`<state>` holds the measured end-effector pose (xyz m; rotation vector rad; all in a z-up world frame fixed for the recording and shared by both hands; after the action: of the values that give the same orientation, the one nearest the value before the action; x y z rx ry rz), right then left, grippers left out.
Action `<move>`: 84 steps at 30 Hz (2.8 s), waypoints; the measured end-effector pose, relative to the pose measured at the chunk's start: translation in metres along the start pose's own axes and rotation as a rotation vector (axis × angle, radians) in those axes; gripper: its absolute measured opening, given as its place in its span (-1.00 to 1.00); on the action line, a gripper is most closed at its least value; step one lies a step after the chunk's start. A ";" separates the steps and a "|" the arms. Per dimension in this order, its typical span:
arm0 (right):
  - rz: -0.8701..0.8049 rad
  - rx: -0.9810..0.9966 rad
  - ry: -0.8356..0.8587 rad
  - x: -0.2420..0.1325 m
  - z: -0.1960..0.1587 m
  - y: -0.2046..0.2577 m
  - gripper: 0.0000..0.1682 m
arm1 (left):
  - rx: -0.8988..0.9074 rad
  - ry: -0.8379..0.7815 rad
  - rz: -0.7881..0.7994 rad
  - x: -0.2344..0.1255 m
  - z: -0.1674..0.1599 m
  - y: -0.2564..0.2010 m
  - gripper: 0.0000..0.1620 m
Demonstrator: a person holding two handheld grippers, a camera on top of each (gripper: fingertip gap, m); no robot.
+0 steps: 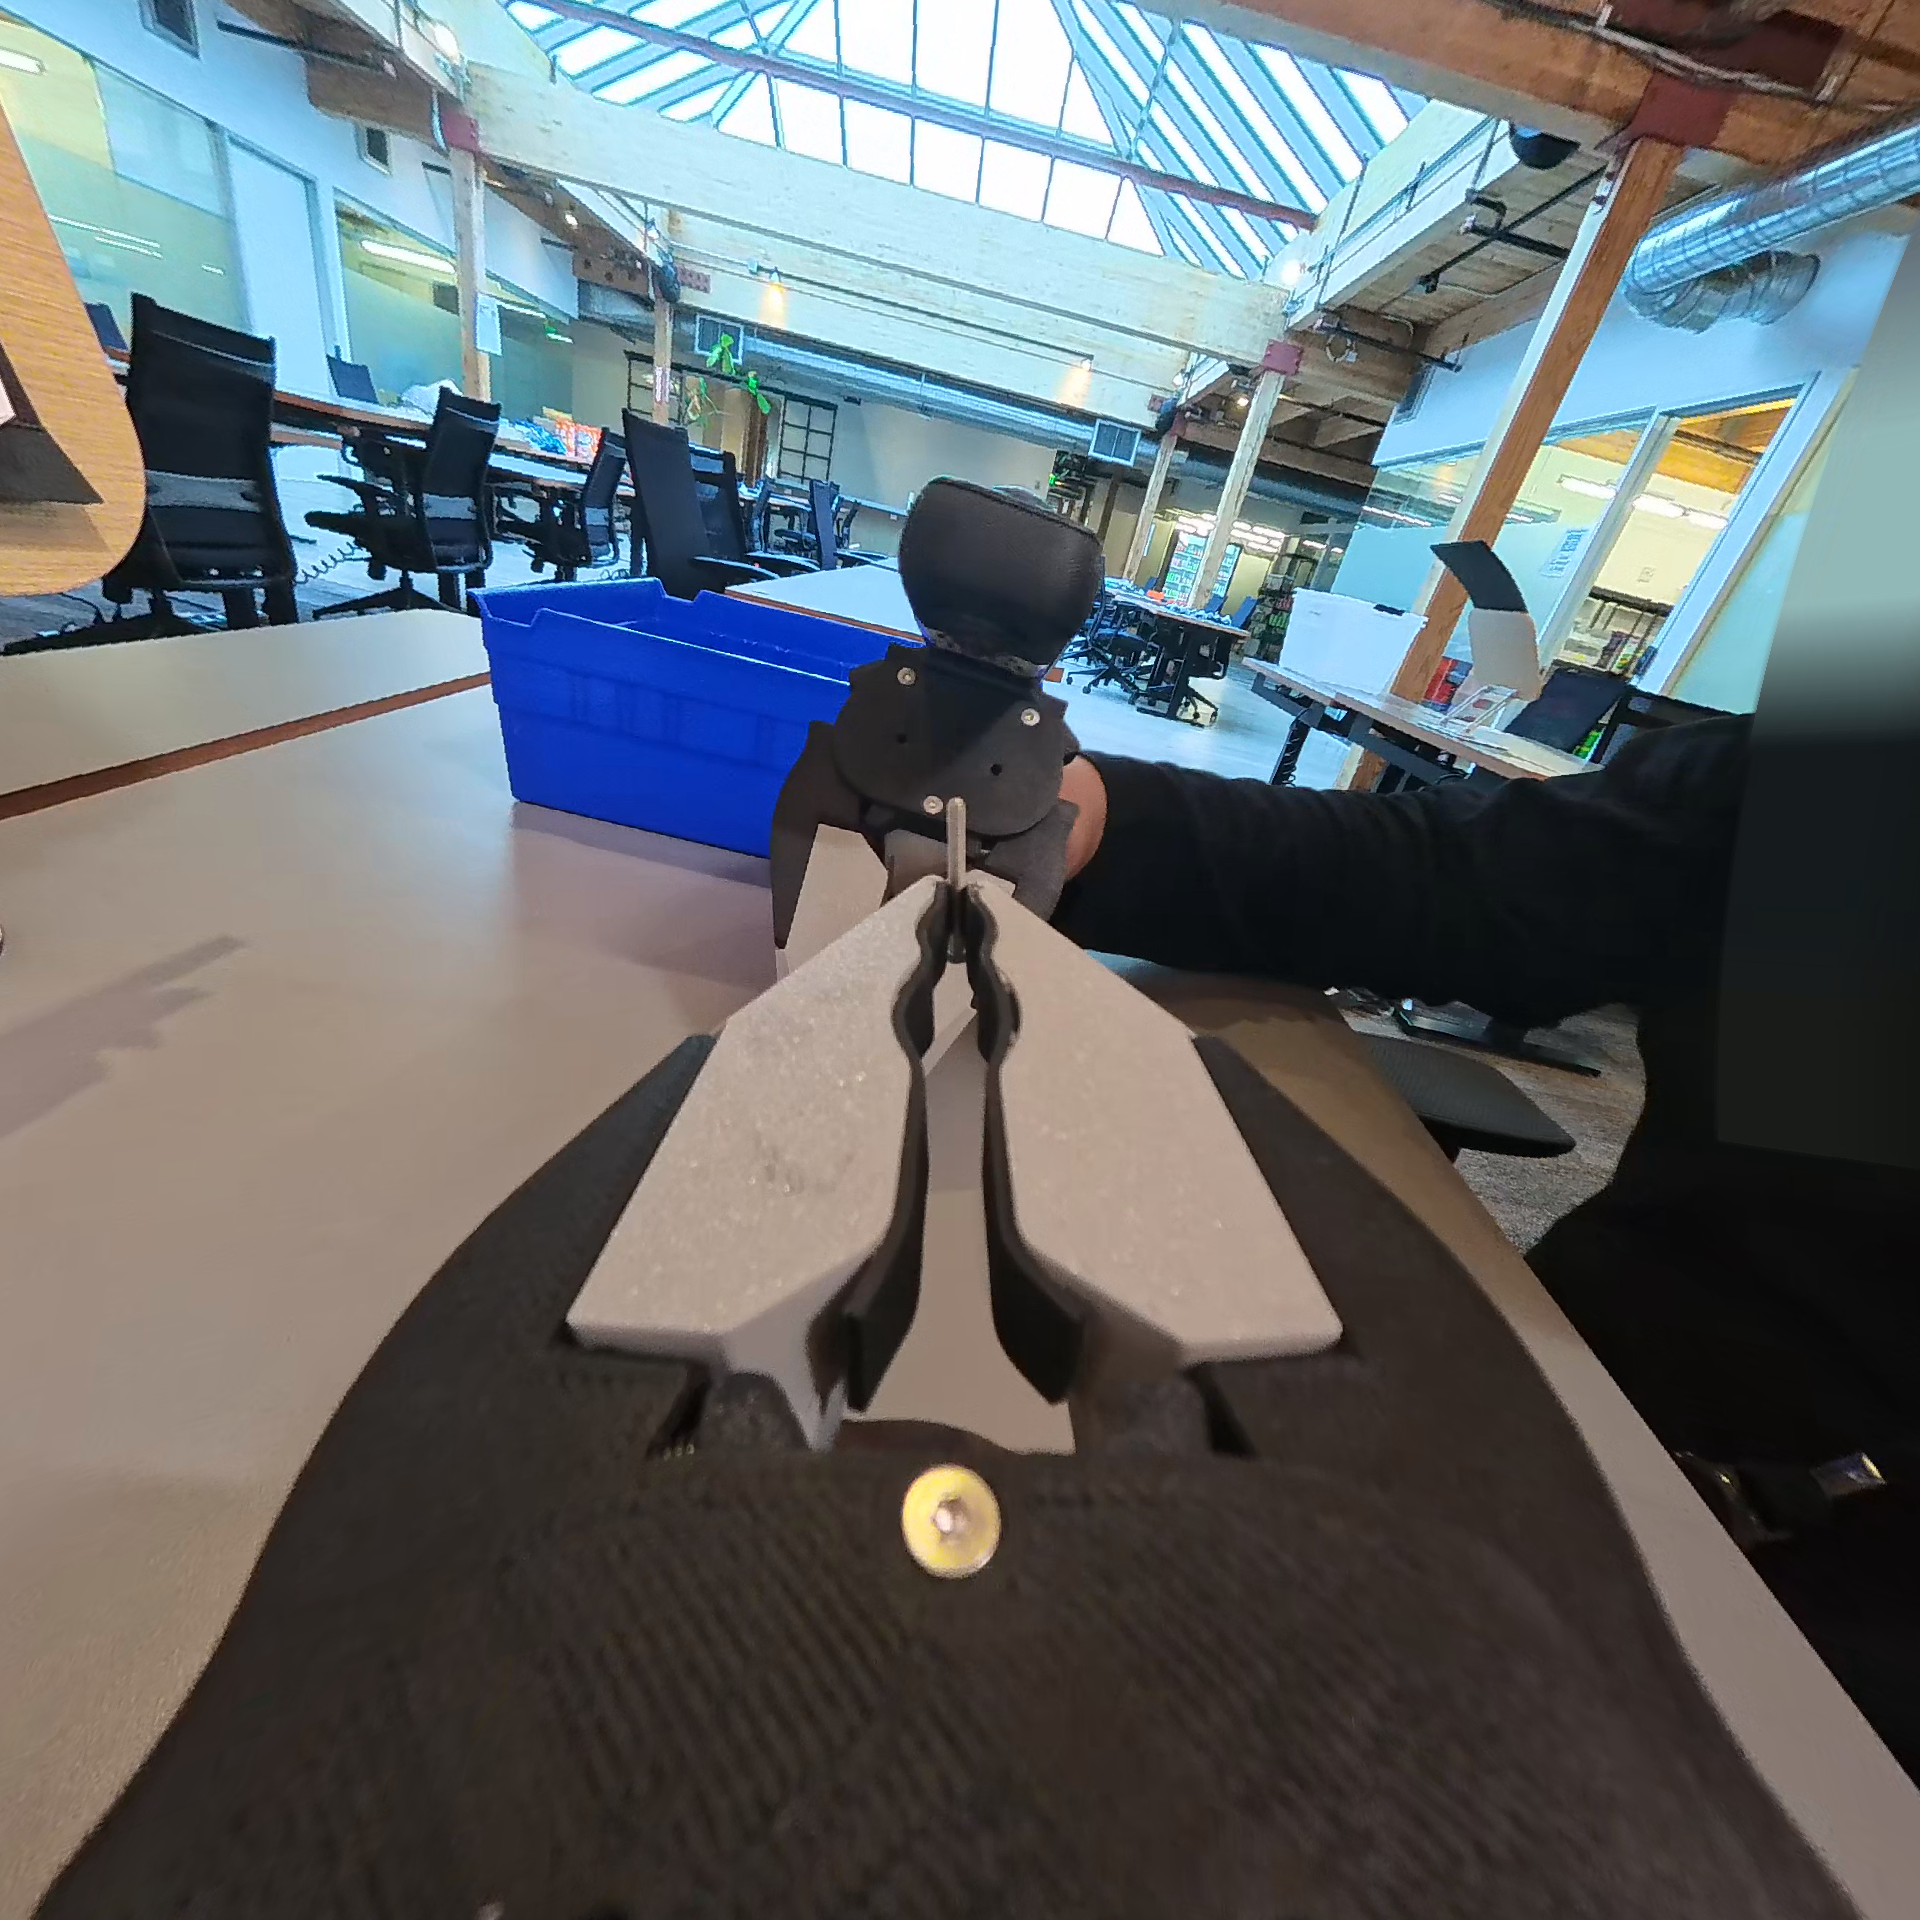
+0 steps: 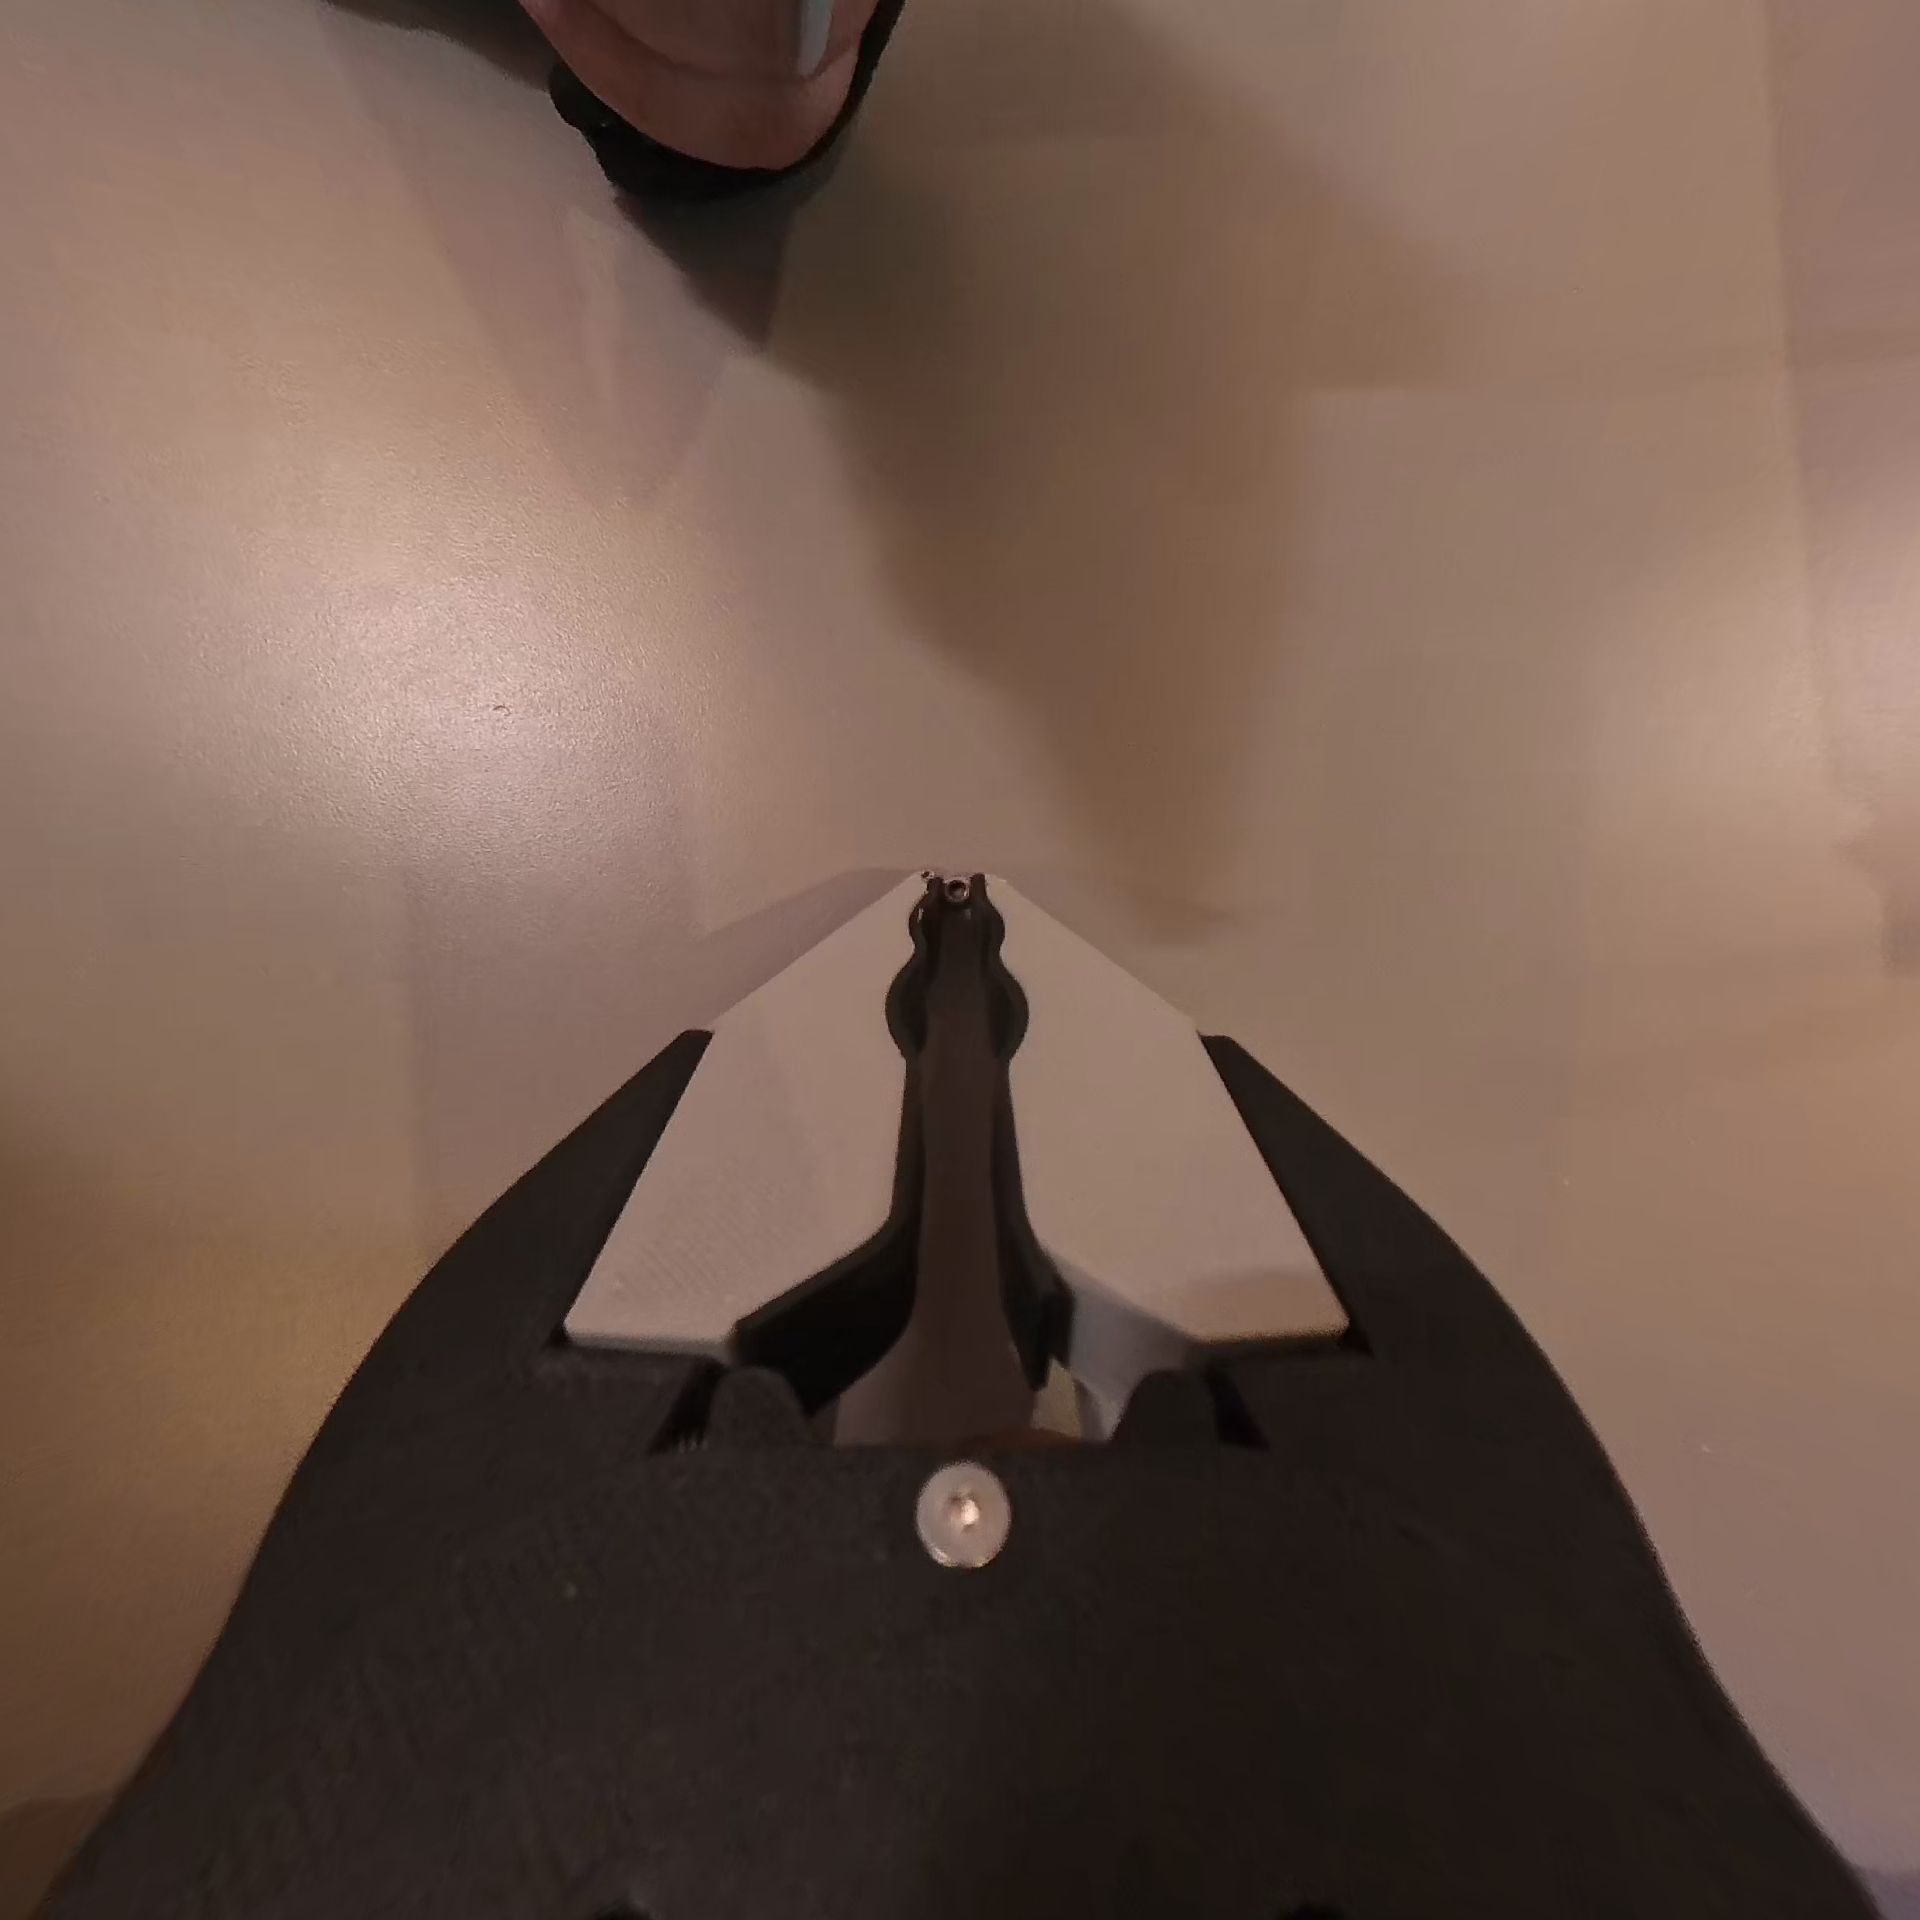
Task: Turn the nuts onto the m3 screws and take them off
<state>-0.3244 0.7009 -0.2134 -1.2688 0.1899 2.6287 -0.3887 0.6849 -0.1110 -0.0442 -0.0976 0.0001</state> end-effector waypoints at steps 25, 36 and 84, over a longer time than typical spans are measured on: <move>-0.002 0.127 0.090 -0.001 0.001 0.000 -1.00 | 0.006 0.003 0.003 0.000 0.000 0.000 -1.00; -0.019 0.155 0.013 -0.006 0.006 0.006 -1.00 | -0.093 -0.143 -0.027 -0.017 0.014 0.013 -1.00; 0.212 -0.058 -0.190 0.171 0.223 0.137 -0.87 | 0.019 0.043 0.636 -0.245 0.060 -0.072 -1.00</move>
<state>-0.6310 0.6380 -0.2065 -1.0594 0.2299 2.9358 -0.6387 0.6154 -0.0721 -0.0544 -0.0375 0.6354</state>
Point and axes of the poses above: each gripper's, where its closed fingertips meet, x out along the fingers, z out of its top, y = z × x across the jaws, the point moved 2 cm from there along -x, back along the fingers, and after that the axes turned 10 degrees about x, right-handed, at the moved point
